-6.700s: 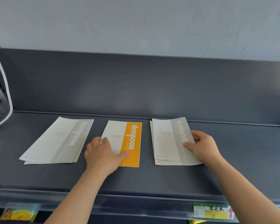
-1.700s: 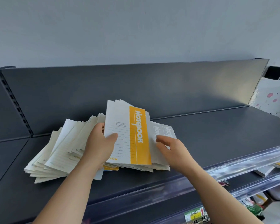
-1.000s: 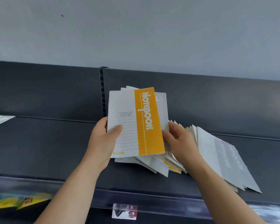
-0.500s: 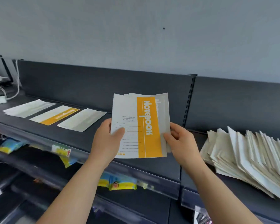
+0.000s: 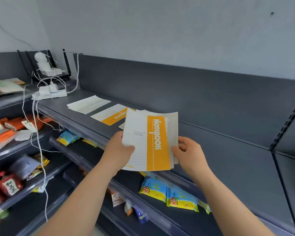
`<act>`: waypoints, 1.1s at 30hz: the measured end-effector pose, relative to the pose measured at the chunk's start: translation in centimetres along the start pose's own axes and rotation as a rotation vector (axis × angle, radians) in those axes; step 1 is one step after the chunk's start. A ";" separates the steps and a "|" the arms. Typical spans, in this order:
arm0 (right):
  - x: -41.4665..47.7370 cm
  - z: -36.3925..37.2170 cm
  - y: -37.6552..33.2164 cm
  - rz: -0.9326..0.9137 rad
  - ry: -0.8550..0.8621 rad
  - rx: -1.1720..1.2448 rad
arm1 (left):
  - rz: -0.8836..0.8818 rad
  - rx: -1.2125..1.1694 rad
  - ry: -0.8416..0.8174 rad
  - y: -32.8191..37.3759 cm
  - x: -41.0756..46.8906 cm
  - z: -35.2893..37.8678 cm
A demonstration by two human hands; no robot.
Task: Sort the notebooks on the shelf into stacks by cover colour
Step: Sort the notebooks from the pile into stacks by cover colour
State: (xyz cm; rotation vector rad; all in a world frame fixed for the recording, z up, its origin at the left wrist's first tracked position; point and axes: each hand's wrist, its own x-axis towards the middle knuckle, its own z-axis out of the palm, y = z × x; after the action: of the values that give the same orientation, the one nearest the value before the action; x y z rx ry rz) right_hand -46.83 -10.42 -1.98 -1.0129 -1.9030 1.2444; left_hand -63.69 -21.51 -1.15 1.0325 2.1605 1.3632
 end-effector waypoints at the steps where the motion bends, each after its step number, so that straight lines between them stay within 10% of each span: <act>1: 0.9 0.7 0.0 0.011 -0.007 0.002 | -0.005 0.014 0.011 -0.4 0.9 -0.3; 33: 18.3 9.0 1.3 0.220 -0.067 -0.751 | 0.162 0.248 -0.215 -6.4 25.3 -1.2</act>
State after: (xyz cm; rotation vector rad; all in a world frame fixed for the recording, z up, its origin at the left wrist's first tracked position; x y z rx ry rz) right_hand -63.10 1.68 -4.47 -1.6007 -2.4259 0.6563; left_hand -83.50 -4.84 -4.70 1.4052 2.1576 1.0099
